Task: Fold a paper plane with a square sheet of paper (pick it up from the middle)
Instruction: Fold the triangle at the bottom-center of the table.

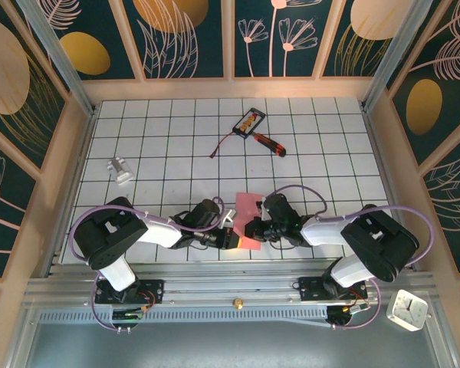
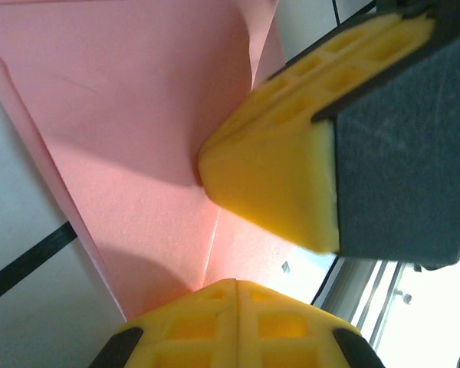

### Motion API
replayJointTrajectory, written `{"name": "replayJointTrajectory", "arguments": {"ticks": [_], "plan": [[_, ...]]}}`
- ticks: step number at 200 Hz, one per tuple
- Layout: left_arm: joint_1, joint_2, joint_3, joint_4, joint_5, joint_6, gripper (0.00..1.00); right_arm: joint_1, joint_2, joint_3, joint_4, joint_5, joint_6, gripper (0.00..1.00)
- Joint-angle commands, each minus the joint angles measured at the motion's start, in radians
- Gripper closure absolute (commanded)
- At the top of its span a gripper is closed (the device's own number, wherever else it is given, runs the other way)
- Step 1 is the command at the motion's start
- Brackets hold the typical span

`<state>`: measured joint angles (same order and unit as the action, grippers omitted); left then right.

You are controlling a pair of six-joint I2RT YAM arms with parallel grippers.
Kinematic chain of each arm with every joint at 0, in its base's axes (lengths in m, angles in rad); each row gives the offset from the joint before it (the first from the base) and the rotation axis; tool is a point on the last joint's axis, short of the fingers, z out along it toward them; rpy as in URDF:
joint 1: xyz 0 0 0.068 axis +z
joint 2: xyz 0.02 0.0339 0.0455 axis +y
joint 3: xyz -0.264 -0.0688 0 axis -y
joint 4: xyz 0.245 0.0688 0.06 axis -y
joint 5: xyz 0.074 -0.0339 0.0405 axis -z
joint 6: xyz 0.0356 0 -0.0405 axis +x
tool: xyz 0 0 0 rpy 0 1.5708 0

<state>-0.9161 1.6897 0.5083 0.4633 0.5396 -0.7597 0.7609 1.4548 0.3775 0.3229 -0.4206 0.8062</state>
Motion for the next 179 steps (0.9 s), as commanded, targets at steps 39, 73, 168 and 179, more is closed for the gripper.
{"name": "replayJointTrajectory", "arguments": {"ticks": [39, 73, 168, 179], "plan": [[-0.02, 0.111, -0.044, -0.22, -0.041, 0.062, 1.0, -0.076, -0.004, 0.026, -0.111, 0.033, -0.033, 1.0], [-0.02, 0.108, -0.049, -0.222, -0.042, 0.067, 1.0, -0.107, 0.004, 0.041, -0.159, 0.055, -0.038, 1.0], [-0.02, 0.097, -0.058, -0.214, -0.041, 0.063, 1.0, -0.257, 0.02, 0.065, -0.219, 0.052, -0.121, 1.0], [-0.02, 0.092, -0.056, -0.215, -0.041, 0.06, 1.0, -0.277, 0.027, 0.075, -0.229, 0.05, -0.139, 1.0]]}}
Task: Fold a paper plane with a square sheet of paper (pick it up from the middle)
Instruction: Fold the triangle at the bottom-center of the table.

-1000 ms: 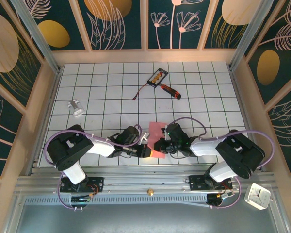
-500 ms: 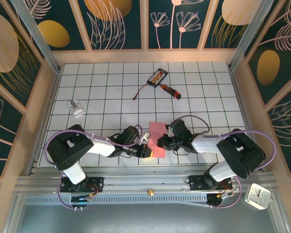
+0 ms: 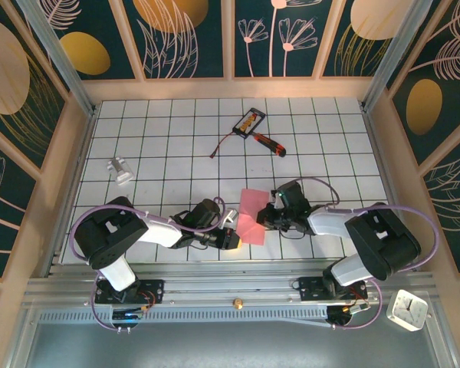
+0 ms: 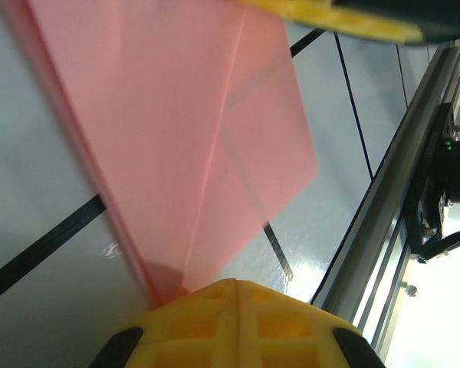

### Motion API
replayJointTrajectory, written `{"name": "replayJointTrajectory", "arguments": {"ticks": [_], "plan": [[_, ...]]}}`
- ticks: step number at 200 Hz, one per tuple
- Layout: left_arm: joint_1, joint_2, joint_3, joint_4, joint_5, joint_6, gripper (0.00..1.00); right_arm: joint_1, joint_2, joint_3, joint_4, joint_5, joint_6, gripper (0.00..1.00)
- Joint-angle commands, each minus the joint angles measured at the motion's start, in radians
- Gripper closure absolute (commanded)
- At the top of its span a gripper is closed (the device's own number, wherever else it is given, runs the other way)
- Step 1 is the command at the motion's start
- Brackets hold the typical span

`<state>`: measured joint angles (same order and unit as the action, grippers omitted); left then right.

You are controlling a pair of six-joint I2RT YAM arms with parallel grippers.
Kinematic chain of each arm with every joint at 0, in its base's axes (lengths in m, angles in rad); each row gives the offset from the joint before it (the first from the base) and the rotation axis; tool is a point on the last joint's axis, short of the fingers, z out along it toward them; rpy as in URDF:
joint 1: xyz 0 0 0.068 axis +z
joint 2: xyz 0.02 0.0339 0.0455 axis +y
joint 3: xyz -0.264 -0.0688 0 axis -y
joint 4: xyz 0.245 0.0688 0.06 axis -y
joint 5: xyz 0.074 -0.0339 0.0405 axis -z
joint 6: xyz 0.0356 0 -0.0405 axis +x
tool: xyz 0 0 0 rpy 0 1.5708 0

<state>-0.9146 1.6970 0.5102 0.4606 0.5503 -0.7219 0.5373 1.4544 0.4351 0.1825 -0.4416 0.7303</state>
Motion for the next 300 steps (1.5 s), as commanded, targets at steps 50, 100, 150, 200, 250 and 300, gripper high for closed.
{"name": "replayJointTrajectory", "arguments": {"ticks": [50, 100, 150, 200, 250, 300], "plan": [[-0.021, 0.038, -0.037, -0.218, -0.052, 0.006, 1.0, -0.119, 0.027, 0.053, -0.104, 0.003, -0.133, 1.0], [-0.016, -0.092, 0.074, -0.148, -0.069, -0.086, 0.87, -0.053, 0.046, 0.007, -0.031, -0.049, -0.091, 1.0], [0.031, 0.035, 0.187, -0.117, -0.091, -0.11, 1.0, 0.039, 0.045, -0.004, 0.008, -0.034, -0.035, 1.0], [0.038, 0.133, 0.234, -0.239, -0.142, -0.009, 1.0, 0.049, 0.038, 0.007, -0.011, -0.02, -0.038, 1.0], [0.038, 0.13, 0.159, -0.272, -0.15, 0.023, 1.0, 0.001, 0.031, 0.029, -0.053, -0.016, -0.097, 1.0], [0.037, 0.111, 0.097, -0.265, -0.148, 0.025, 1.0, -0.101, 0.058, 0.05, -0.091, -0.023, -0.189, 1.0]]}}
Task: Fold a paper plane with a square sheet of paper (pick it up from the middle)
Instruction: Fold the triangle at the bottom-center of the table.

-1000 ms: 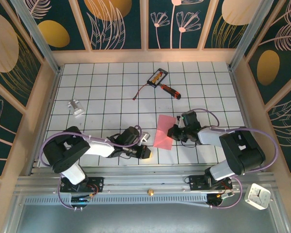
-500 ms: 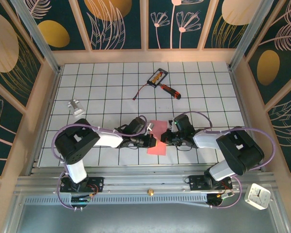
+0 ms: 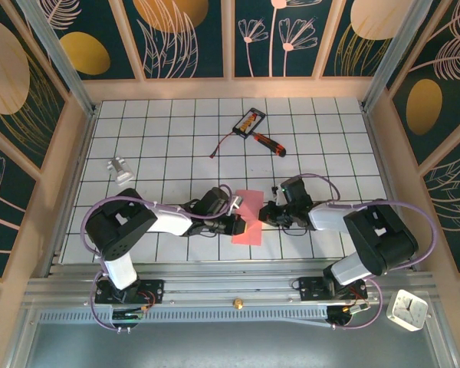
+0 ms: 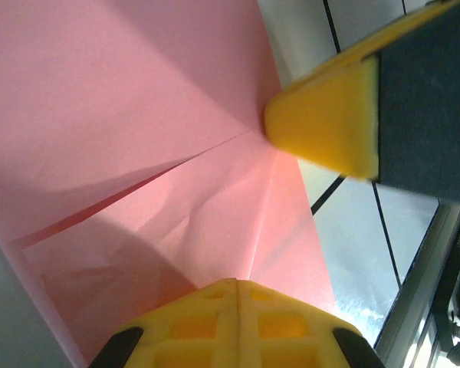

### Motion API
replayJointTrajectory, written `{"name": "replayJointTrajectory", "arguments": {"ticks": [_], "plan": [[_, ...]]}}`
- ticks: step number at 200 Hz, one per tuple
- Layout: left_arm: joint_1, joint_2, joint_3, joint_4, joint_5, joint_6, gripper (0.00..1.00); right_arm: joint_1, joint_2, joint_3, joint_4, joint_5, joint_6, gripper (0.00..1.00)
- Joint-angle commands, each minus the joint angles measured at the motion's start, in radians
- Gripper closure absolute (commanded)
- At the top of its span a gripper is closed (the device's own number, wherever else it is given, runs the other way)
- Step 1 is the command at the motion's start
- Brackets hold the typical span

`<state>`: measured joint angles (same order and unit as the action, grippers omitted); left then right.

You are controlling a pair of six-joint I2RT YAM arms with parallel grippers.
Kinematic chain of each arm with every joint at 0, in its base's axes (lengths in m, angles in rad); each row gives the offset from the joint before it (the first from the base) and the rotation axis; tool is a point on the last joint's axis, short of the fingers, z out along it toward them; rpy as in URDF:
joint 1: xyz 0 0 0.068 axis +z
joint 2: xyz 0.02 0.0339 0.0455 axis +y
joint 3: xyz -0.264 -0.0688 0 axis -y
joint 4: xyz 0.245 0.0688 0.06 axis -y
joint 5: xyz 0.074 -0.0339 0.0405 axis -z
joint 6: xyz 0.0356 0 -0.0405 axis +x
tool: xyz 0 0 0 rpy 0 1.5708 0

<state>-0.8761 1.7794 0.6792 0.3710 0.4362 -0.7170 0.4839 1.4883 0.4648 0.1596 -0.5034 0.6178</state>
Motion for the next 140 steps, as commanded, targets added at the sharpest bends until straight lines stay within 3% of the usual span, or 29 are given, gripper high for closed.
{"name": "replayJointTrajectory", "arguments": {"ticks": [1, 29, 58, 69, 93, 108, 118, 140], "plan": [[-0.001, 0.029, -0.071, -0.175, -0.033, 0.019, 1.0, -0.049, 0.025, 0.02, -0.07, 0.039, -0.078, 1.0], [-0.001, 0.028, -0.055, -0.168, -0.027, 0.012, 1.0, -0.106, 0.016, 0.059, -0.108, 0.022, -0.117, 1.0], [-0.001, -0.007, -0.009, -0.124, -0.012, -0.043, 1.0, -0.124, -0.092, 0.1, -0.192, 0.031, -0.139, 1.0], [-0.001, -0.031, 0.009, -0.095, -0.01, -0.075, 0.94, -0.111, -0.148, 0.09, -0.226, 0.044, -0.116, 1.0], [0.003, -0.102, 0.029, -0.031, -0.022, -0.146, 0.78, -0.016, -0.288, 0.015, -0.272, 0.116, -0.005, 0.92], [0.016, -0.131, 0.011, 0.0, -0.046, -0.191, 0.75, 0.077, -0.37, -0.028, -0.294, 0.189, 0.094, 0.87], [0.031, -0.133, 0.003, 0.014, -0.055, -0.207, 0.77, 0.141, -0.407, -0.052, -0.3, 0.231, 0.166, 0.83], [0.071, -0.082, 0.02, -0.003, -0.045, -0.196, 0.95, 0.26, -0.447, -0.088, -0.288, 0.311, 0.305, 0.76]]}}
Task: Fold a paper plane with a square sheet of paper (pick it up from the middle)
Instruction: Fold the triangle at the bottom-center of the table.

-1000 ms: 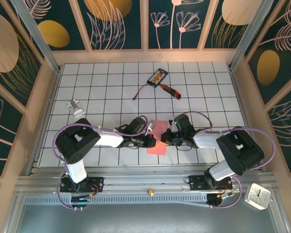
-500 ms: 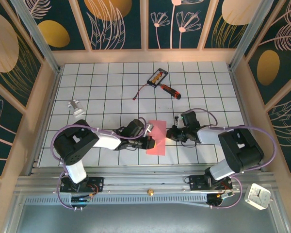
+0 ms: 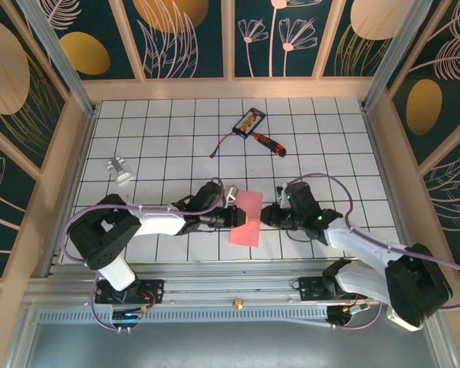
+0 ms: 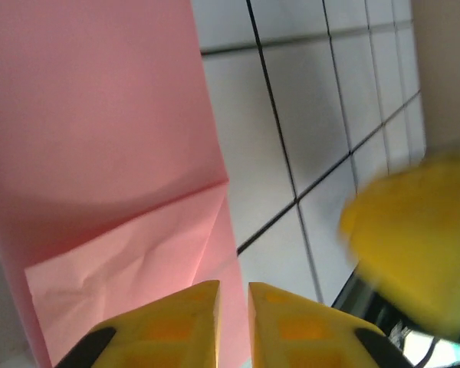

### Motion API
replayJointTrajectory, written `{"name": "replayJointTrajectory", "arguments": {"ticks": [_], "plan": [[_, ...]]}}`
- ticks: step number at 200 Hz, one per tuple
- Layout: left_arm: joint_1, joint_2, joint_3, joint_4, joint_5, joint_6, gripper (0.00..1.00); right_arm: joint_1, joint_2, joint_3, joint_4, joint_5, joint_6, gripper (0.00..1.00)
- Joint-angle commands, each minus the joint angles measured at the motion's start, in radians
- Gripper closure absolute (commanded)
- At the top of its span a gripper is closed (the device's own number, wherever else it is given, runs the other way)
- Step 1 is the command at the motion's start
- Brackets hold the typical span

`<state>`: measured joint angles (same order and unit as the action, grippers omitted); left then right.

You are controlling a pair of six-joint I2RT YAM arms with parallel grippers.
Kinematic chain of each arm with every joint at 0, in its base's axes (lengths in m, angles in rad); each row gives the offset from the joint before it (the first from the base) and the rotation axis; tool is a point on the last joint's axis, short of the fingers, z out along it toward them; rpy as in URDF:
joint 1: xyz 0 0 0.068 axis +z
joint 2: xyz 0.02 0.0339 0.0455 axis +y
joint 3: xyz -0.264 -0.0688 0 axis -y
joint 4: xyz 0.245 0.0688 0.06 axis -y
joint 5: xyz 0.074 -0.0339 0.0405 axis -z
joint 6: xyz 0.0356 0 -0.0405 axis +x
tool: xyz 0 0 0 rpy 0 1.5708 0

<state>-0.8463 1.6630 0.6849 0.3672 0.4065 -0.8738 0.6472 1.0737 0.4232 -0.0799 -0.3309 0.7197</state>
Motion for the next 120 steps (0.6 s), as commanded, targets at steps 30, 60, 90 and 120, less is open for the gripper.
{"name": "replayJointTrajectory", "arguments": {"ticks": [30, 60, 90, 120], "plan": [[0.046, 0.13, 0.061, 0.001, 0.024, -0.012, 1.0, 0.21, 0.009, -0.068, -0.012, 0.202, 0.332, 0.7], [0.046, 0.156, 0.052, -0.007, 0.01, 0.004, 1.0, 0.26, 0.041, -0.08, 0.012, 0.231, 0.397, 0.66], [0.046, 0.167, 0.029, 0.0, 0.007, 0.003, 1.0, 0.287, 0.063, -0.098, 0.04, 0.233, 0.432, 0.62], [0.046, 0.169, 0.018, 0.004, 0.005, 0.005, 1.0, 0.299, 0.085, -0.115, 0.128, 0.212, 0.443, 0.62]]}}
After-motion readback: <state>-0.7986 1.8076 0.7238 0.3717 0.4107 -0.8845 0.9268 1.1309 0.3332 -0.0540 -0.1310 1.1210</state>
